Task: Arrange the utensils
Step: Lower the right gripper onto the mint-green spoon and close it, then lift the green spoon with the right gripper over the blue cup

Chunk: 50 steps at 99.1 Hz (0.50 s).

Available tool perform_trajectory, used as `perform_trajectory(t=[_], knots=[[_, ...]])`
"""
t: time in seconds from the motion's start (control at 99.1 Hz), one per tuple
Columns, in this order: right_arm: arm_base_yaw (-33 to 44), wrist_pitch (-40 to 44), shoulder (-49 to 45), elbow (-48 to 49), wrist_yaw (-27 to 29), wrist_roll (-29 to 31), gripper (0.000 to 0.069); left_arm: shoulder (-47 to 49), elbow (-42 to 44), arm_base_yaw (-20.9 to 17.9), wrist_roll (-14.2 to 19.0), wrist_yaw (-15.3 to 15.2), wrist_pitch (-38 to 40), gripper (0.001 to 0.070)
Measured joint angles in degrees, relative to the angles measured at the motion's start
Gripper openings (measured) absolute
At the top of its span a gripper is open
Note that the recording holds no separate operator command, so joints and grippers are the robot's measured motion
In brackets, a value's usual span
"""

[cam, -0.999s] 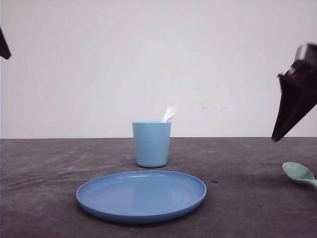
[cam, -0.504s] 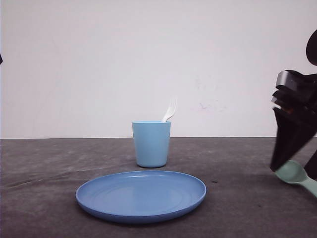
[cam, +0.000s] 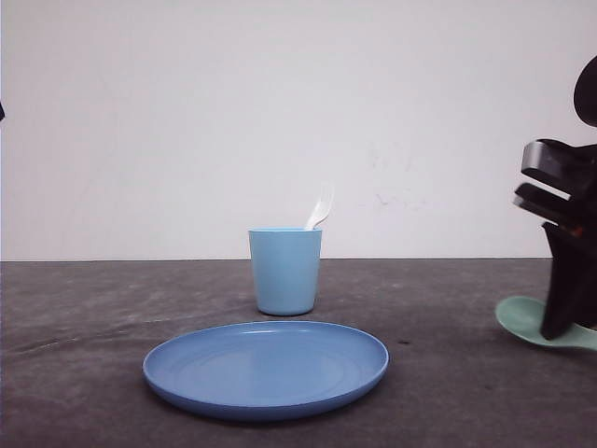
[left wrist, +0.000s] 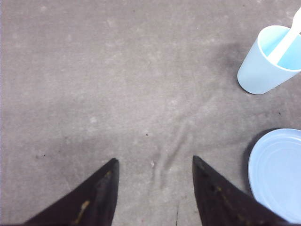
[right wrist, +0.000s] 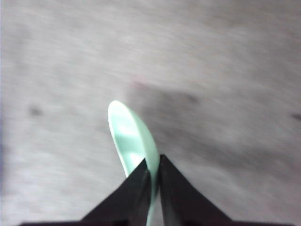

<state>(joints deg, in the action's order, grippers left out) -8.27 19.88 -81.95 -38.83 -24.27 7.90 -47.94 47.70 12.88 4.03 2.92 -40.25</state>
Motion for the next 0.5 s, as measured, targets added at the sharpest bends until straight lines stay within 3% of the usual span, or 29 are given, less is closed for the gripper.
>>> perform_trajectory(t=[0.272,0.504], knots=[[-3.04,-4.61,0.00,-6.56,-10.47,3.21,0.0022,0.00,0.00,0.00,0.00,0.00,0.15,0.0295],[-9.18,-22.99,0.04,-10.03,-13.55,10.21,0.0022,0.00,0.02,0.00,0.00,0.00,0.15,0.0295]])
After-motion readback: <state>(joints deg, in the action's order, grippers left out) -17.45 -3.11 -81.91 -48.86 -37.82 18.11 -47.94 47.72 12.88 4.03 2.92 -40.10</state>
